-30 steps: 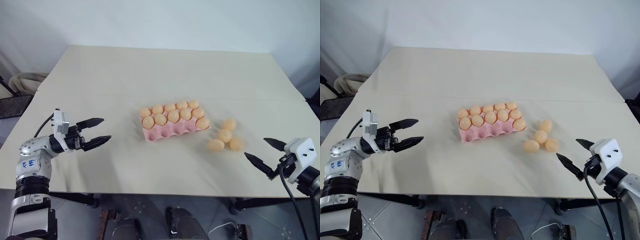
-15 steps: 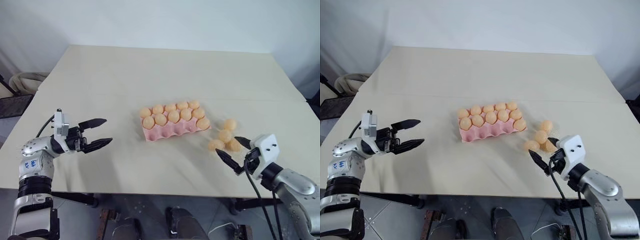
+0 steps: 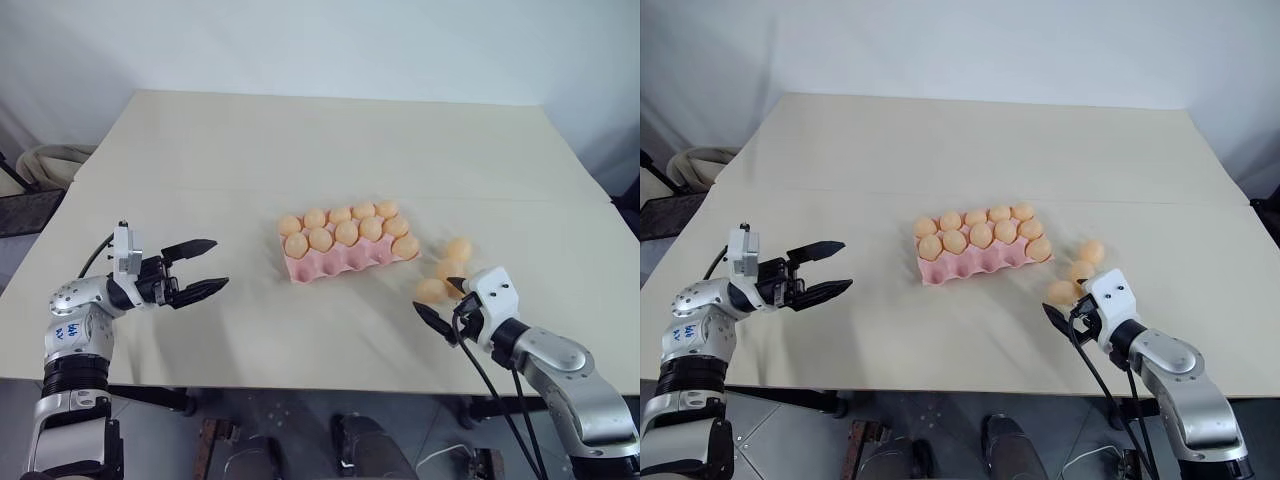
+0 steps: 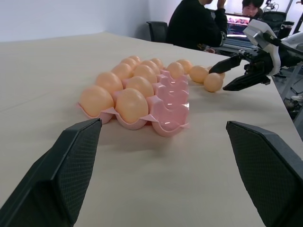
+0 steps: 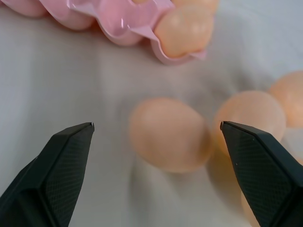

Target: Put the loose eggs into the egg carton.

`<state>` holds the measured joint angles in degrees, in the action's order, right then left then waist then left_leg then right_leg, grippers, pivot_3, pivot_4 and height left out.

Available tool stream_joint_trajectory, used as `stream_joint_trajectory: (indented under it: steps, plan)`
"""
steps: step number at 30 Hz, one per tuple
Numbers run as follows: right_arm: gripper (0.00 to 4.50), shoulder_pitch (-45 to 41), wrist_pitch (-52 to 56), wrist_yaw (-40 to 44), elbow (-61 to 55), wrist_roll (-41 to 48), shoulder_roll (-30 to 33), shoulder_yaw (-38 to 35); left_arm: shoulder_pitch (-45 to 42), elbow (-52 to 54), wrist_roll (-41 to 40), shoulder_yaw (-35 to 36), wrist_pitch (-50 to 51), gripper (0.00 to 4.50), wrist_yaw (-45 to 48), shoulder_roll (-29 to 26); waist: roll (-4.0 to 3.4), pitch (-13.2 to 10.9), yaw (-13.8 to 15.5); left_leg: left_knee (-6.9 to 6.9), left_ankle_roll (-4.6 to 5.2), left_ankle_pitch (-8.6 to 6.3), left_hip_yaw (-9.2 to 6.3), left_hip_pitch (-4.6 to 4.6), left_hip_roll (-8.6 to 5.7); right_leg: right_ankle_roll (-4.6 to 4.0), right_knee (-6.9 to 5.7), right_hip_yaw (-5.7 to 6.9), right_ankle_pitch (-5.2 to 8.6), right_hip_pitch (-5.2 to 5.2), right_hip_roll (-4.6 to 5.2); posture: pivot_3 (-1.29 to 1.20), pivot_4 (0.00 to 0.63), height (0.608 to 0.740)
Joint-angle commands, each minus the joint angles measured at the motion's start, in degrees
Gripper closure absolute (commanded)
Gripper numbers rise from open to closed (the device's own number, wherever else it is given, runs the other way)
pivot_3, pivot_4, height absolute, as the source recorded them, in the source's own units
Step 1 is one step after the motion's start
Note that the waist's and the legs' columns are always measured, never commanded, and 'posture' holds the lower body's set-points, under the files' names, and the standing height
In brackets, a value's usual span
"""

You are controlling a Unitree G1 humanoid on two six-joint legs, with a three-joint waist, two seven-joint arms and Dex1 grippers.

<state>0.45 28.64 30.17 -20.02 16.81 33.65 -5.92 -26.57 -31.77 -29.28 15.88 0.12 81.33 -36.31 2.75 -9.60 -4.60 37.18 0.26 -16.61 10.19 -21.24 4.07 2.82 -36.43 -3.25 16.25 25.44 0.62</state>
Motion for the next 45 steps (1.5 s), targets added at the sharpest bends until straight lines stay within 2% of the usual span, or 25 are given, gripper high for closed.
stream_joint_trajectory:
  steps: [1,13,16,21,22,28,32,35,45]
  plan:
    - [0.00,-1.4,-1.3,0.3,-0.3,-0.6,-0.3,0.4,0.5,2.4,-1.8,1.8,-0.7,0.01,0.0,-0.2,0.00,0.0,-0.1,0.00,0.00,0.00,0.00,0.00,0.01,0.00,0.00,0.00,0.00,0.00,-0.01,0.00,0.150,0.740]
    - [0.00,-5.1,-1.0,0.5,3.9,-2.2,-1.6,3.2,0.7,2.7,-1.8,2.3,-0.9,0.01,-0.4,0.1,0.00,0.0,0.0,-0.01,-0.02,-0.01,0.00,-0.01,0.02,-0.01,-0.01,0.01,0.01,0.02,-0.01,0.00,0.150,0.740]
    - [0.63,-5.0,-0.7,0.8,4.5,-2.4,-1.5,3.1,0.4,2.5,-1.7,2.3,-1.2,0.00,-0.8,0.1,0.00,0.0,0.0,0.00,-0.02,-0.01,0.00,-0.01,0.01,-0.01,-0.01,0.01,0.01,0.02,0.00,0.00,0.150,0.740]
    - [2.23,-4.6,-0.8,1.6,3.2,-2.1,-1.0,2.5,0.2,2.4,-1.6,2.2,-1.3,0.00,-1.1,0.2,0.00,0.0,-0.1,0.00,-0.02,-0.01,0.00,-0.01,0.03,-0.01,-0.02,0.01,0.01,0.02,-0.02,0.00,0.150,0.740]
    - [2.35,-4.8,-0.6,1.9,2.7,-1.7,-0.9,2.3,0.2,2.3,-1.6,2.2,-1.4,0.00,-1.2,0.3,0.00,0.0,-0.1,0.00,-0.02,-0.01,0.00,-0.01,0.03,-0.01,-0.02,0.01,0.01,0.02,-0.02,0.00,0.150,0.740]
    - [2.36,-7.1,2.7,5.2,-3.0,3.4,0.2,0.5,-0.2,2.1,-1.6,1.9,-1.4,0.00,-1.5,0.5,0.00,0.0,-0.1,-0.01,-0.02,-0.01,0.00,-0.01,0.03,-0.01,-0.02,0.01,0.01,0.02,-0.01,0.00,0.150,0.740]
    - [2.36,-13.5,5.7,4.4,-2.6,5.0,0.7,-0.2,-0.6,2.0,-1.7,1.8,-1.3,0.00,-1.4,0.6,0.00,0.0,-0.1,0.02,-0.01,-0.01,0.01,-0.01,0.03,-0.01,-0.02,0.00,0.00,0.02,-0.01,0.00,0.150,0.740]
    - [2.36,-17.4,7.6,3.6,-0.4,4.3,0.4,0.9,-0.7,1.9,-1.6,1.8,-1.3,0.00,-1.4,0.7,0.00,0.0,-0.1,0.01,-0.01,0.00,0.00,-0.01,0.02,-0.01,-0.02,0.01,0.01,0.03,0.00,0.00,0.150,0.740]
    - [2.36,-28.3,-1.0,4.2,14.2,-2.0,-5.3,8.4,-0.3,2.8,-1.7,2.0,-1.1,0.00,-1.8,0.8,-0.03,0.0,-0.2,-0.04,-0.06,-0.03,0.00,-0.10,0.08,-0.09,0.02,0.05,0.05,0.12,-0.07,0.00,0.150,0.740]
